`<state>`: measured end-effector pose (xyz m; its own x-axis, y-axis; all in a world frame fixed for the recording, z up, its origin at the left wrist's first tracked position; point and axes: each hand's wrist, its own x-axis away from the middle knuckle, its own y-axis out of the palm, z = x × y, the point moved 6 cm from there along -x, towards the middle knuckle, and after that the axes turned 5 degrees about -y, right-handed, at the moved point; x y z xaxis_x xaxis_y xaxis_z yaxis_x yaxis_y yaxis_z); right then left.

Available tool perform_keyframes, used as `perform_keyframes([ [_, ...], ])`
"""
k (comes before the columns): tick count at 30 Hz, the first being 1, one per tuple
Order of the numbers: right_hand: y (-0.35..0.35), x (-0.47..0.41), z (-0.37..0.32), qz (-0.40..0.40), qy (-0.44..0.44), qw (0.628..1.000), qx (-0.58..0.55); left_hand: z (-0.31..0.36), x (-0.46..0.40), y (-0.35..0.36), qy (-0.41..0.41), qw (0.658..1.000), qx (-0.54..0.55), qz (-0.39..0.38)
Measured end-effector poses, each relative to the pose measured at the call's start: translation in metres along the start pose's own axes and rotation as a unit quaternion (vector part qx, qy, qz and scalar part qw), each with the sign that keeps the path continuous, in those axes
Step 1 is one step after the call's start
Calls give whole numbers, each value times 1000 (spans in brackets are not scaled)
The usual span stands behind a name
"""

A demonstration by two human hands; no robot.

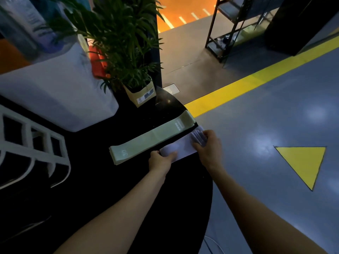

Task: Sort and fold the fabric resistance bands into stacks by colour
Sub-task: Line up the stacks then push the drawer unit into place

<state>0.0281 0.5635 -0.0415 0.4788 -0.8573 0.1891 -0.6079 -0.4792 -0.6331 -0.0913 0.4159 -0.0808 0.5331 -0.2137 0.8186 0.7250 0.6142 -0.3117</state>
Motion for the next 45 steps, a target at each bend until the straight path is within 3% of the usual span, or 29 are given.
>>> perform_keyframes([
  [4, 1, -2, 16, 8, 30, 999, 8, 0, -3, 5, -10, 999, -12, 32],
  [10, 1, -3, 19, -9, 29, 1000, 7, -2, 1, 6, -1, 999, 39, -15],
  [15, 18, 8, 13, -82, 36, 996, -7, -22, 7, -21, -32, 997, 64, -43],
  [19, 53, 29, 7, -170, 39, 984, 19, -49, 10, -59, -35, 996, 76, -8],
  [25, 86, 50, -13, -233, 54, 971, 21, -77, 12, -95, -34, 995, 77, 56],
  [32, 91, 51, -18, -239, 110, 965, 16, -84, 13, -96, -16, 992, 108, 68],
  [45, 62, 97, -57, -152, 71, 982, -83, -79, 51, -125, 91, 990, 112, 7],
])
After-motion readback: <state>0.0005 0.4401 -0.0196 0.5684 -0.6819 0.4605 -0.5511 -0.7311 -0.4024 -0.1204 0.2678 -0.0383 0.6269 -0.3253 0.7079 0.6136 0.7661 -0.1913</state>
